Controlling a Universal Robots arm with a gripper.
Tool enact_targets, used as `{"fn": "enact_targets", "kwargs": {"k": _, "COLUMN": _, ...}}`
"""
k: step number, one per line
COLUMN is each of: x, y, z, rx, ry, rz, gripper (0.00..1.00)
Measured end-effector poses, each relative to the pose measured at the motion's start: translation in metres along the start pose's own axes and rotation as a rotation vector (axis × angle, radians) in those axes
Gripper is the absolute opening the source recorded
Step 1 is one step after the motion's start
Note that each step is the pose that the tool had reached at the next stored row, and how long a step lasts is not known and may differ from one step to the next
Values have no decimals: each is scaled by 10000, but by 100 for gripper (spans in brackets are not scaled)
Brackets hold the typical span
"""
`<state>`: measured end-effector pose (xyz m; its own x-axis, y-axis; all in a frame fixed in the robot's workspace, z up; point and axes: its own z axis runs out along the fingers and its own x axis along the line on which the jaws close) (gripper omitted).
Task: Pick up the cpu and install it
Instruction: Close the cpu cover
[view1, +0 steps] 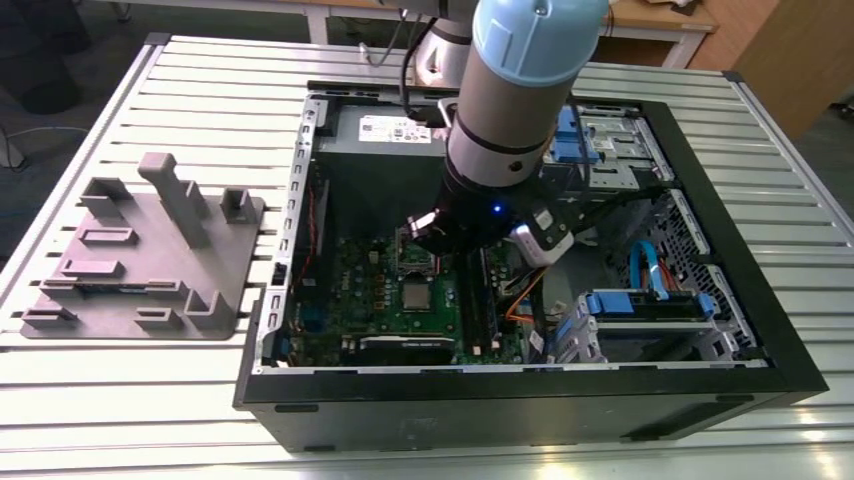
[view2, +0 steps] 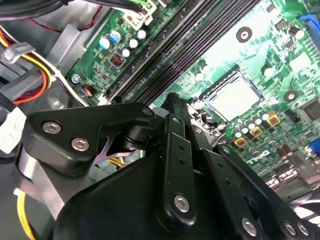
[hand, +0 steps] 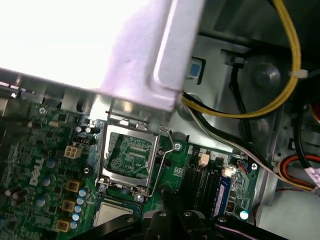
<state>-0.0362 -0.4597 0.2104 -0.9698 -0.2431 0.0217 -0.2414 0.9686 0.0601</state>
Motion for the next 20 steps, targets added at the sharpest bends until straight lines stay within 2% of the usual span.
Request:
{"fn": "enact_targets", "kwargs": {"k": 4, "x": -2, "y": 4, "z": 2, "rx": 1, "ry": 4, "rz": -90, "gripper": 11}}
{"fn": "enact_targets", "kwargs": {"k": 11, "x": -12, "y": 47, "z": 7, "rx": -1, "ry": 4, "rz": -89, "gripper": 11}}
{"fn": "enact_targets", "kwargs": {"k": 20, "x": -13, "y": 49, "z": 12, "rx": -4, "ry": 3, "rz": -89, "gripper": 11}}
